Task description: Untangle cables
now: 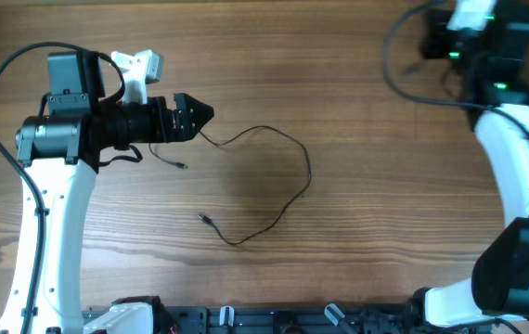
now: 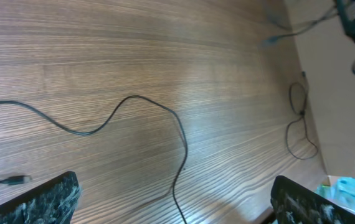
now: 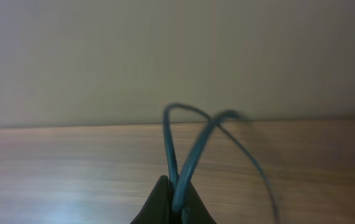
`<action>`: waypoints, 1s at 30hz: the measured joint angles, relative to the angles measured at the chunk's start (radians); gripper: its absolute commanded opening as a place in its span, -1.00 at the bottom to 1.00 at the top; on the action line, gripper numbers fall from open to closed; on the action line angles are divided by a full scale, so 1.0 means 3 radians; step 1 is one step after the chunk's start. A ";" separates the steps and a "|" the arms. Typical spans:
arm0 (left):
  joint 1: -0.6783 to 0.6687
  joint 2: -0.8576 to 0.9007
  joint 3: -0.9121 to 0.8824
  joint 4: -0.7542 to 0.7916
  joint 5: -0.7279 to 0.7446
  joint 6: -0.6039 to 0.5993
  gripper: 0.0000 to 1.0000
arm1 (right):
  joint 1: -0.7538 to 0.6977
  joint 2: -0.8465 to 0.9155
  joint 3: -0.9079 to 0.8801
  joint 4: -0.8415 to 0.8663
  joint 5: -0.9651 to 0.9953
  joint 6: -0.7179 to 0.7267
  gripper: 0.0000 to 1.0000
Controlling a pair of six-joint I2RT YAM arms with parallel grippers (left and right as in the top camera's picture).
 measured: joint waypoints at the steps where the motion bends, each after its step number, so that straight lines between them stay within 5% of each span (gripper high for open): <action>1: 0.0000 0.0000 0.0000 -0.0001 -0.0022 0.0001 1.00 | -0.0089 -0.0001 0.0000 0.0032 0.0025 -0.0011 -0.91; 4: 0.0000 0.0000 0.0000 0.0000 -0.0069 0.0000 1.00 | -0.0295 0.0000 -0.0003 0.0356 0.0134 -0.0243 -0.91; 9: 0.0000 0.0000 0.0000 -0.0008 -0.0098 0.0001 1.00 | -0.0523 0.0148 0.0000 0.1204 0.0553 -0.1450 -0.91; 17: 0.0000 0.0000 -0.0003 -0.0010 -0.0099 0.0001 1.00 | -0.0830 0.1372 0.0014 0.2477 0.1194 -0.3179 -0.91; 21: 0.0000 0.0000 -0.0003 -0.0005 -0.0099 0.0001 1.00 | -0.0935 0.1891 0.0015 0.2361 0.1275 -0.3400 -0.91; 30: 0.0000 0.0000 -0.0003 -0.0006 -0.0099 0.0000 1.00 | -0.0993 0.2055 0.0014 0.2399 0.1043 -0.2989 -0.91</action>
